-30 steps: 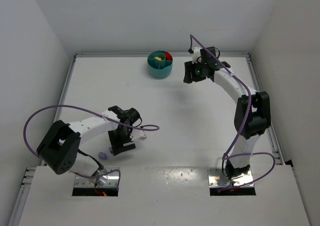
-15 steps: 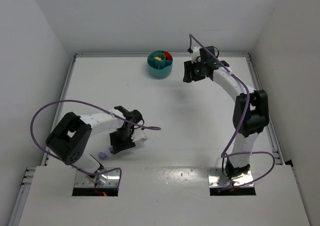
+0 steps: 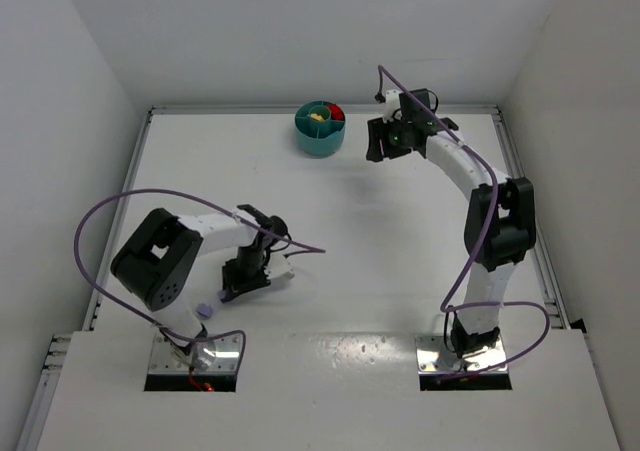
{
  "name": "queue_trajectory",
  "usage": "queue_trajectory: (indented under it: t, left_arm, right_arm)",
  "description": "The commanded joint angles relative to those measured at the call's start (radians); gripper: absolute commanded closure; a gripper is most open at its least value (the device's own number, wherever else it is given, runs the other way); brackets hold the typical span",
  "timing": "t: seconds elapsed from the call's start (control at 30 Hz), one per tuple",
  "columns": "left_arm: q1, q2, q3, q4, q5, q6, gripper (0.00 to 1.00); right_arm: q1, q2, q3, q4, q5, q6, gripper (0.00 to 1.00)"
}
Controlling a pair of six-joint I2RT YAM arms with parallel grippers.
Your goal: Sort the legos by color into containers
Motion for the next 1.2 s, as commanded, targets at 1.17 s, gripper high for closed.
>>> queue_trajectory:
  t: [1.17]
  left_arm:
    - [0.292, 0.637, 1.453, 0.523, 0.248, -0.542, 0.82]
  right_arm:
    - [-0.101, 0.014, 0.134, 0.013, 0.058, 0.140, 0.14]
